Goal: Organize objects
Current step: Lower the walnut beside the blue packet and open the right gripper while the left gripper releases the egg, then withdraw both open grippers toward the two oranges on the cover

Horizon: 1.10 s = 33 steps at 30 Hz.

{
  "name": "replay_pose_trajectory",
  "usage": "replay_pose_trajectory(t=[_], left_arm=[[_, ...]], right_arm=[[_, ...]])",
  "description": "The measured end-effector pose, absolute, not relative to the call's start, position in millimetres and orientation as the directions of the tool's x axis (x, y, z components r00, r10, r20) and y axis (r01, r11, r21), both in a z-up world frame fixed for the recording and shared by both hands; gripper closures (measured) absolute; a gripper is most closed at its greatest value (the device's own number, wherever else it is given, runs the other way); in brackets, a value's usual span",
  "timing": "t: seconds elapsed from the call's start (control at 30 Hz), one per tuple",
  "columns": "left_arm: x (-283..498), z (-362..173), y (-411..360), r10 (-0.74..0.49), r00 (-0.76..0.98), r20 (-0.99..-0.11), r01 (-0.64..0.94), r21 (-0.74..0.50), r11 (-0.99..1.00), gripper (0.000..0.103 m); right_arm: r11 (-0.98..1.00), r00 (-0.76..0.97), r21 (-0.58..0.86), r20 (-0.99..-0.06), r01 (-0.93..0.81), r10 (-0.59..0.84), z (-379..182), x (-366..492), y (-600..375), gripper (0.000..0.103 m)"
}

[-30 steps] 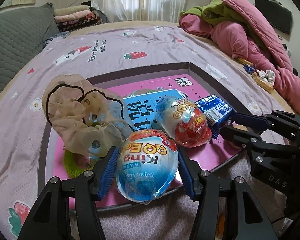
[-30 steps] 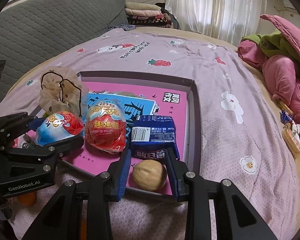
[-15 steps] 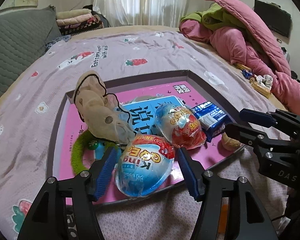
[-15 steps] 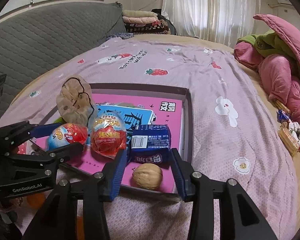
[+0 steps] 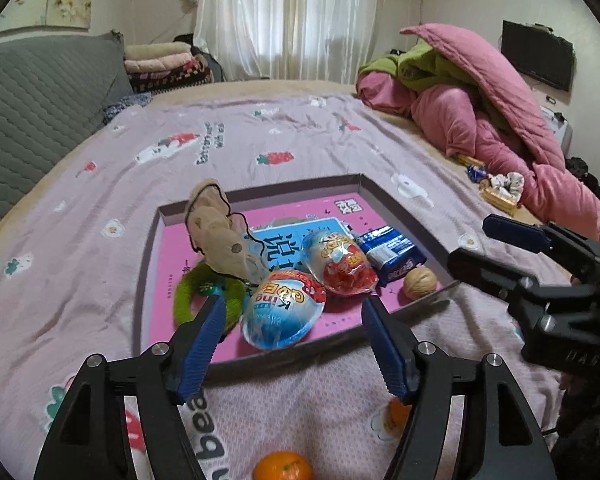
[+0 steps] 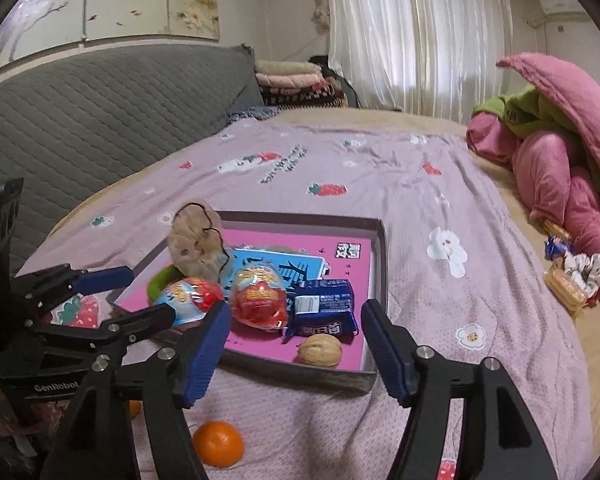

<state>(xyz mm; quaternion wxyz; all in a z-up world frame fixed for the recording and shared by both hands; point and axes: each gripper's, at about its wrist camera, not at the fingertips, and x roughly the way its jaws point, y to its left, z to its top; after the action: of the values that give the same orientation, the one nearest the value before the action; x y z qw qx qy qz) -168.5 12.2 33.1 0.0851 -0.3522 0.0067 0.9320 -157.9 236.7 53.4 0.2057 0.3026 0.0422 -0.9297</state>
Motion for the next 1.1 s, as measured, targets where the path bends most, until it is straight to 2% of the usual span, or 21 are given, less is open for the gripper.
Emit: replay_pose_trajectory(t=[0.27,0.57,1.1], left_arm=[[-130.3,44.2,-1.6,0.138,-0.767,-0.626,-0.129,-0.060,-0.990,0.030],[-107.9,24.7,-18.0,0.092,-0.740,-0.667,-0.086,-0.043,-0.995,0.029],[-94.4,-26.5,-11.6,0.061,-0.641,-0.765,-0.105,0.008,-0.994,0.029]], right_arm=[[-0.891,-0.760,-0.062,-0.550,0.450,-0.346,50.2,-119.0,215.0,0.030],[-0.881,-0.728,-0.057,-0.589,0.470,-0.350,34.8,-98.8,214.3,0.029],[-0.868,-0.669,-0.079,-0.672,0.490,-0.317,2.9,-94.0,205.9,0.029]])
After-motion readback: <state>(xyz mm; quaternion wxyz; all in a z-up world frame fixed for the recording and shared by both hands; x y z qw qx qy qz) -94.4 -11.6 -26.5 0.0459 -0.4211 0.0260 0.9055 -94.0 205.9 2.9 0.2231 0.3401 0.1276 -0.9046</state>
